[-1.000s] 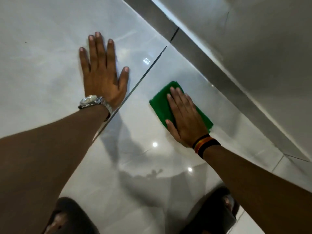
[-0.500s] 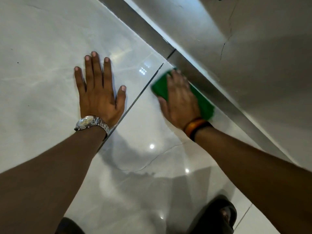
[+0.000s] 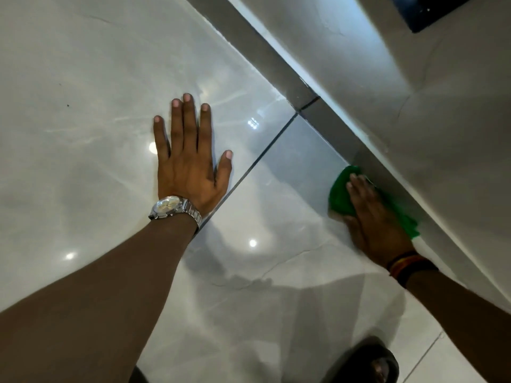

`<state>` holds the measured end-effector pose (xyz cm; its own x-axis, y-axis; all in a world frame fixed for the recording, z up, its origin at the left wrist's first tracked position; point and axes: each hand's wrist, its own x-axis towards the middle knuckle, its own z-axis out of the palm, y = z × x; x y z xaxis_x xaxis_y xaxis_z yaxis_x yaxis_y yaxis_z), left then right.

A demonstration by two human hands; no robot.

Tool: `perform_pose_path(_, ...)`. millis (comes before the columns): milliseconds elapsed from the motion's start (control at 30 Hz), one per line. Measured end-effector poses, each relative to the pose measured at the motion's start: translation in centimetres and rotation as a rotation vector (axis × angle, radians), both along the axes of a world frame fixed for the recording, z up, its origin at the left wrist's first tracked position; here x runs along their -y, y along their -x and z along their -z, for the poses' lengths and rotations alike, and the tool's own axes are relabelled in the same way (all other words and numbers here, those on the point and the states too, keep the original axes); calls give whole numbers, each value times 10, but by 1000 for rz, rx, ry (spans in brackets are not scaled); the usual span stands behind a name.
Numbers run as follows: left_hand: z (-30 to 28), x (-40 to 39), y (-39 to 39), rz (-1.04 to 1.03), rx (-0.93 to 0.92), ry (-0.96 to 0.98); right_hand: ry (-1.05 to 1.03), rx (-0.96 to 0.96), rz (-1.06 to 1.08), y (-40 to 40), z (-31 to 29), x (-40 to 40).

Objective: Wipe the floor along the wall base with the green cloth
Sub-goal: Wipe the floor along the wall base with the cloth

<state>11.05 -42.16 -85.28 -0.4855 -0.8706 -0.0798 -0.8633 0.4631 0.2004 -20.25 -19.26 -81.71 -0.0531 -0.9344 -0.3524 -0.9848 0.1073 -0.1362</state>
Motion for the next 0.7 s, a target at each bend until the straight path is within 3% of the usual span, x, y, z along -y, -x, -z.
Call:
perform_pose_path(100,0,1,1,-2,3,0,11,79,-77,-9,1,42)
perform_pose_path(333,0,1,1,-4,-2,7,269,191,-88,-99,17,215)
perform_pose_path(467,0,0,0,-13,-21,9,210,191,-214,-65,11,173)
perform_pose_path(567,3,2,-2,-51,-113,10,173,168,-155,-45,9,124)
perform_pose_path(700,4,9,3,-286,-208,43,188,179,-99,-64,14,144)
